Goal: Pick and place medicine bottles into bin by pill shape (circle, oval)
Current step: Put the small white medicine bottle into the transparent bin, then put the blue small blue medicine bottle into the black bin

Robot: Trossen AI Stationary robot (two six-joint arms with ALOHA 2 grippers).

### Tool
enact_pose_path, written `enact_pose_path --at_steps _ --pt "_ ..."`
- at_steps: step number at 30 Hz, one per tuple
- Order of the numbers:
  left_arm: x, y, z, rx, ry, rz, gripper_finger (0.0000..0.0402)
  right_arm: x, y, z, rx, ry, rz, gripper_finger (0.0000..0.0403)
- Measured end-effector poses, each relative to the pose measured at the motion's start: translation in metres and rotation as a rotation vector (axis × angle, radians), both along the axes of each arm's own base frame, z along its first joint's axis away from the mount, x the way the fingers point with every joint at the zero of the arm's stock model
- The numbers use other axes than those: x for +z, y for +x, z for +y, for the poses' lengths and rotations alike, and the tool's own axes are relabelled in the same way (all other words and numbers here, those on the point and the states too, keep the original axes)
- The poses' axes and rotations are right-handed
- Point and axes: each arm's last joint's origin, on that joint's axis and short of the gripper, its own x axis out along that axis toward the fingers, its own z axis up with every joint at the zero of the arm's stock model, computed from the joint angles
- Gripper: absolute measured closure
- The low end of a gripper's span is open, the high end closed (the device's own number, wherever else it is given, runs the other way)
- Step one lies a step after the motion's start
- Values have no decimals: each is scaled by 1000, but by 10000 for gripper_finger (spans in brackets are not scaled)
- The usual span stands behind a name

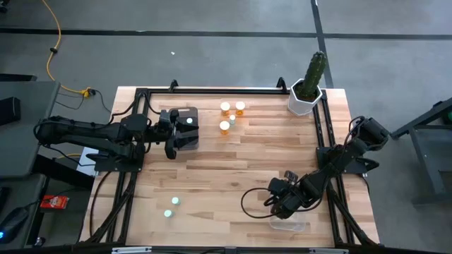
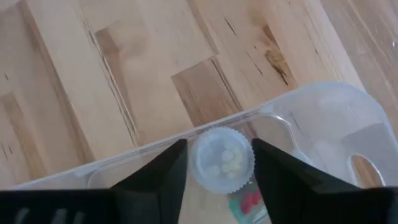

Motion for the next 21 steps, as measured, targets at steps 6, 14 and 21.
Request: enact_pose_path --at_steps 6,14,21 --pt "-1 0 0 0 -2 12 209 11 -3 -6 32 -3 -10 173" --pt "-2 0 0 0 -5 22 209 62 -16 -40 -1 49 -147 163" --pt "-3 0 0 0 -3 30 209 101 16 -95 -58 -28 -492 163"
